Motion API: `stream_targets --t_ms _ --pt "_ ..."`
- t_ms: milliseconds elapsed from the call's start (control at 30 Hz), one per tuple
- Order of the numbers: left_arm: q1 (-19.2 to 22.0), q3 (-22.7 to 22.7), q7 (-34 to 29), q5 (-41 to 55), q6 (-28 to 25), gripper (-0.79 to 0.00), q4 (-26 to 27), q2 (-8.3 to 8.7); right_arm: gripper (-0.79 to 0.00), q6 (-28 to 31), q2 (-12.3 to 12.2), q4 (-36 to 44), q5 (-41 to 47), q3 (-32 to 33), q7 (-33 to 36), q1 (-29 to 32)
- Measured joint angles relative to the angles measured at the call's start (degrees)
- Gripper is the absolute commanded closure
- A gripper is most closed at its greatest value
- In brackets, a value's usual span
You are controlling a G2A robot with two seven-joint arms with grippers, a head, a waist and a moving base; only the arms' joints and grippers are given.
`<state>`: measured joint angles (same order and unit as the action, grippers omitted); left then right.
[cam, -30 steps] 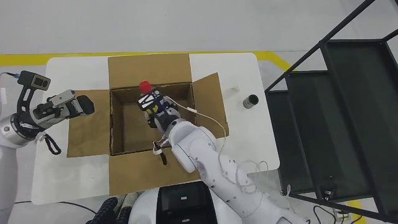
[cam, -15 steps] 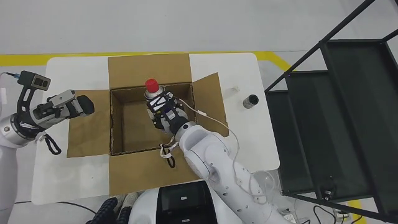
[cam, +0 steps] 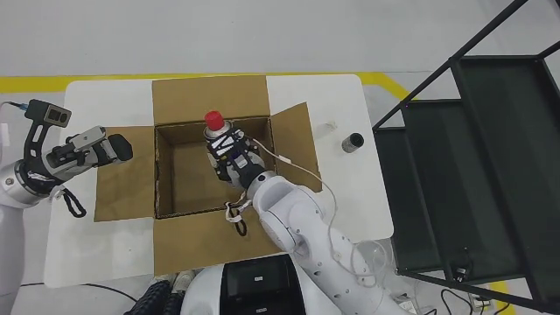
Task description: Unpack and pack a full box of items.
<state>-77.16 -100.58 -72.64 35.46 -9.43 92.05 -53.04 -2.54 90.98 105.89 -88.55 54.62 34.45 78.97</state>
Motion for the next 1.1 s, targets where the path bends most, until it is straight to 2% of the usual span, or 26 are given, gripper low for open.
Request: stream_targets --t_ms 67,167,400,633,800,900,1000,1100 --pt "0.0 0.0 0.0 0.0 0.0 -0.785 0.0 0.0 0.0 2.9 -0.5 2.7 1.4 2.0 -1.4 1.9" --pt "0.0 0.0 0.0 0.0 0.0 -0.785 0.0 0.0 0.0 10.1 -1.8 7.0 8.3 7.8 -3.2 5.7" --pt "0.0 0.0 0.0 0.0 0.0 -0.785 0.0 0.0 0.0 25.9 -4.5 15.4 21.2 23.4 -5.2 13.9" --pt "0.0 0.0 0.0 0.0 0.0 -0.785 0.0 0.0 0.0 36.3 -6.4 18.9 33.6 39.3 -9.7 20.7" --pt "0.0 0.0 0.0 0.0 0.0 -0.785 0.0 0.0 0.0 39.1 -7.1 19.1 37.8 49.0 -15.0 27.0" --pt "0.0 0.0 0.0 0.0 0.0 -0.785 0.0 0.0 0.0 39.7 -7.3 18.6 37.6 52.4 -18.7 30.8" --pt "0.0 0.0 0.0 0.0 0.0 -0.785 0.0 0.0 0.0 40.3 -7.4 18.0 37.3 53.6 -21.4 32.9" --pt "0.0 0.0 0.0 0.0 0.0 -0.785 0.0 0.0 0.0 40.3 -7.4 18.1 37.3 53.6 -21.3 32.8"
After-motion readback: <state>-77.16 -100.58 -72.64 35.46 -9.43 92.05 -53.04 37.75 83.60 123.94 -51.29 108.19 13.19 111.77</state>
